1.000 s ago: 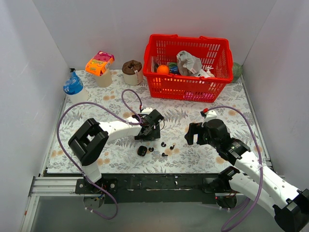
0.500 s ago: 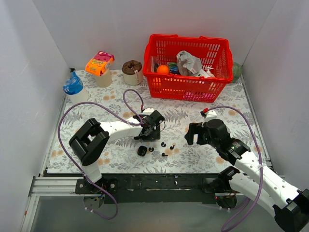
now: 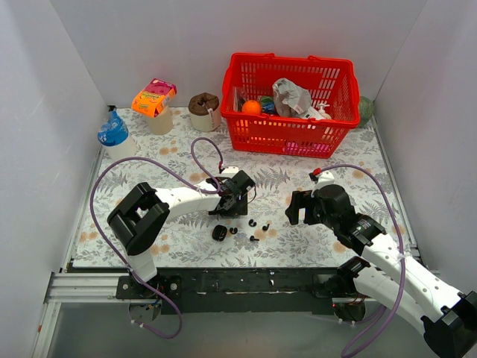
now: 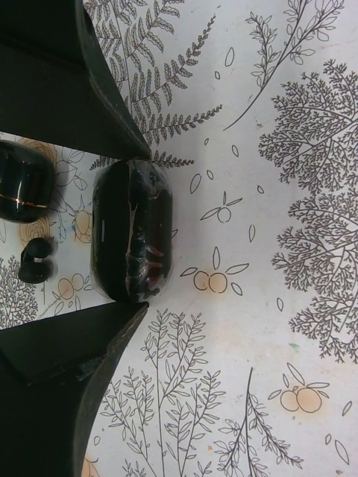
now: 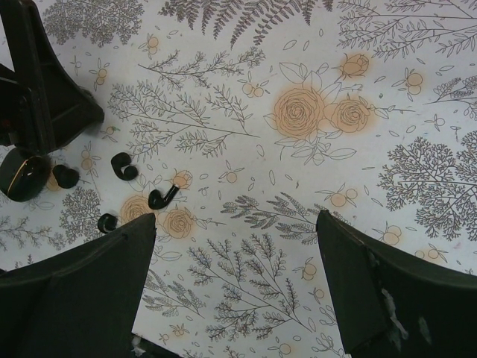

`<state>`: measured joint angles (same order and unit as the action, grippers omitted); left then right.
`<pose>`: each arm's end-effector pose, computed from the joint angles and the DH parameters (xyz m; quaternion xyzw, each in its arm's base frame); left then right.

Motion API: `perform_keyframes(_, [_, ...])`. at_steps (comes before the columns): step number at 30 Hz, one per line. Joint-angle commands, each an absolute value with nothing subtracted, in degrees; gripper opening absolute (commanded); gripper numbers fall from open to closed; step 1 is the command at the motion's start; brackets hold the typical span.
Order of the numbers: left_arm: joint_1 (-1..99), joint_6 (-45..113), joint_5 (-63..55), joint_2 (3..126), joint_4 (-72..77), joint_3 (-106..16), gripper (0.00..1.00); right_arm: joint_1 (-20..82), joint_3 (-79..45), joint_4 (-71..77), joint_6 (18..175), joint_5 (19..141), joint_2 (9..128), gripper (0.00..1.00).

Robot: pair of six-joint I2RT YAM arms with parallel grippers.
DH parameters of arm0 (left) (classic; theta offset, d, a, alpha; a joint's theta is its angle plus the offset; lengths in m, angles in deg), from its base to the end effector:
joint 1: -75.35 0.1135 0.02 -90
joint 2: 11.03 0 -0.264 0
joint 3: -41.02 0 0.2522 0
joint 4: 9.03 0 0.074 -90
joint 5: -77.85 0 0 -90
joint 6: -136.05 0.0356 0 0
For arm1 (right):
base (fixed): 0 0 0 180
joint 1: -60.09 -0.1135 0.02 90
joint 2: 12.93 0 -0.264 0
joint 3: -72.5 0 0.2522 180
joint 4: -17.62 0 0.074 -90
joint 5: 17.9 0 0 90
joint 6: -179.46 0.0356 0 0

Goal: Insert the wireless bluetooth earbuds into the charging case
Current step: Pick up the charging case at the center of the board.

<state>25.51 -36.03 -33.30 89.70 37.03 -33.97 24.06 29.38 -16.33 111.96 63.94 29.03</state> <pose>0.2225 -0.2438 0.1615 -0.2974 0.9244 -0.0682 0.2288 0.1386 0.0945 0.2360 -0.0693 0.8736 0.1790 0.4471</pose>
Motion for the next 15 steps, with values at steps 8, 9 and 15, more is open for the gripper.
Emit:
perform_keyframes(8, [24.99,-36.92,-35.18,91.01,37.6,-31.72,0.57,23.97,29.13,-15.75,112.05,64.46,28.56,0.96])
perform_keyframes(9, [24.99,-36.92,-35.18,90.75,37.17,-31.63,0.52,23.96,29.04,-15.83,112.05,64.46,28.64,0.96])
perform_keyframes(15, [24.99,-34.9,-36.06,84.69,32.87,-29.52,0.27,23.96,25.89,-16.89,111.7,65.25,28.91,0.96])
